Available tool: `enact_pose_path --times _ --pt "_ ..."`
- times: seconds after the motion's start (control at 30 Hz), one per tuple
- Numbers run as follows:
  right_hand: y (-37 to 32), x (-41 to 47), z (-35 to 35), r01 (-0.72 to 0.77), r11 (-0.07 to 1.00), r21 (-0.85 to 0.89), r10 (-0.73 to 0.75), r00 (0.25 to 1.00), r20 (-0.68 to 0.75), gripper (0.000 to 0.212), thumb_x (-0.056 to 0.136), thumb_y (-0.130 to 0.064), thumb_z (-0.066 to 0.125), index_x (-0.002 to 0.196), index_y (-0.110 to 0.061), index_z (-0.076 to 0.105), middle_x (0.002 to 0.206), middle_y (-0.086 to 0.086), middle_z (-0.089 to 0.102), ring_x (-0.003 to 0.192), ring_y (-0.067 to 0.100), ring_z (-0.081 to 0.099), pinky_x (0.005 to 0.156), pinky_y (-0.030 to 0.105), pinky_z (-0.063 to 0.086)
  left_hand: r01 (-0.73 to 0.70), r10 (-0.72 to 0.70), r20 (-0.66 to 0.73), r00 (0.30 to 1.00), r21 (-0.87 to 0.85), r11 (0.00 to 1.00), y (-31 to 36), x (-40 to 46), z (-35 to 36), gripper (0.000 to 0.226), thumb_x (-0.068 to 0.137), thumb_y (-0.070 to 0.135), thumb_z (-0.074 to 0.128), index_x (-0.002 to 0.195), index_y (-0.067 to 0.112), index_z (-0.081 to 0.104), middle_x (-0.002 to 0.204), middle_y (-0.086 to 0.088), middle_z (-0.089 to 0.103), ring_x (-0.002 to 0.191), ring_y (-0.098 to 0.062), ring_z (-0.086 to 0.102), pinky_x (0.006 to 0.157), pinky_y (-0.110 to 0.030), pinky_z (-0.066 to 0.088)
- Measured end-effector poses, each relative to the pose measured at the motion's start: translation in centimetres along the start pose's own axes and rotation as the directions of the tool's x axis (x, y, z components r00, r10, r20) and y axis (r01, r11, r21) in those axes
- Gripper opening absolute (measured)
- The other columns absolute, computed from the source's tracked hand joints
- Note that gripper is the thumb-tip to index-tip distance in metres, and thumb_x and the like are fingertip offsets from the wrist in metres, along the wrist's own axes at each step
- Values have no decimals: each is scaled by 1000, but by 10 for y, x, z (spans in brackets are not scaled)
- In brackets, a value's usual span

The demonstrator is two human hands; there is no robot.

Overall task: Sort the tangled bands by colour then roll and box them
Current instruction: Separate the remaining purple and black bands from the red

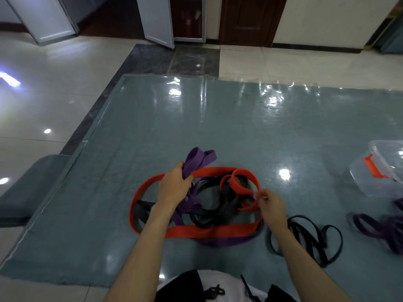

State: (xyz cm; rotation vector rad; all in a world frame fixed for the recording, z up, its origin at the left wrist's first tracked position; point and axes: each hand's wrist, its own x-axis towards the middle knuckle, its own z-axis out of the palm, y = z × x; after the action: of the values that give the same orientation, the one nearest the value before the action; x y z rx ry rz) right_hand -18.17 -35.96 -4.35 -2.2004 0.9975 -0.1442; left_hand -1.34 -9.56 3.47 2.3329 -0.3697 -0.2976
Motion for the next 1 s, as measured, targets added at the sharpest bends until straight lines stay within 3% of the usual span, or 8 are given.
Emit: enact_pose_path --times 0.2,0.33,0.4,0.53,0.67,0.77,0.9,1.0 --pt "9 8 -10 -186 847 497 250 966 -65 24 101 -6 53 120 -19 48 78 1 79 62 21 76 66 39 61 34 -34 -2 999 -77 996 0 0 1 4 102 25 63 102 25 59 77 4 71 64 -12 67 54 -26 43" --pt "20 7 -7 -195 827 527 303 945 -127 27 99 1 62 125 0 53 111 24 71 88 33 72 83 36 59 39 -39 -2 999 -143 989 1 0 4 9 102 25 64 97 30 60 72 7 68 57 -2 63 53 -23 41" --pt "27 8 -3 -256 798 546 356 931 -84 33 96 5 66 126 8 53 120 33 67 105 44 69 99 52 55 46 -47 0 999 -190 981 4 1 4 11 102 25 65 97 34 60 68 8 69 60 3 64 54 -22 42" --pt "35 7 -1 -374 778 504 451 892 -34 47 88 -11 82 127 7 60 124 31 69 116 47 66 102 58 53 35 -34 10 999 -220 975 9 -2 7 12 102 25 65 96 34 61 68 12 70 62 5 66 56 -20 43" --pt "31 0 -8 -478 807 346 567 790 -233 83 88 -21 81 152 7 37 155 32 40 147 47 36 123 54 30 32 -23 42 999 -224 974 11 -4 8 11 102 22 65 97 32 62 72 6 71 63 4 68 57 -17 45" --pt "25 -2 -10 -173 970 173 231 877 -422 48 89 -2 69 136 3 58 136 28 56 130 46 51 113 49 41 42 -32 46 998 -231 972 11 -3 8 13 101 22 66 95 33 61 71 6 72 63 4 68 58 -17 45" --pt "5 9 -7 148 987 55 -141 983 -115 23 95 1 66 111 -13 74 88 8 68 82 34 69 74 32 52 47 -43 26 999 -214 976 9 -2 10 14 100 22 66 94 33 61 70 7 71 63 3 69 57 -16 45" --pt "-9 23 2 193 954 -230 -176 980 89 32 100 -16 65 132 -15 70 123 13 62 107 35 64 94 46 54 60 -52 46 998 -196 979 8 2 13 8 101 24 65 98 30 62 73 6 73 64 3 69 61 -25 50"
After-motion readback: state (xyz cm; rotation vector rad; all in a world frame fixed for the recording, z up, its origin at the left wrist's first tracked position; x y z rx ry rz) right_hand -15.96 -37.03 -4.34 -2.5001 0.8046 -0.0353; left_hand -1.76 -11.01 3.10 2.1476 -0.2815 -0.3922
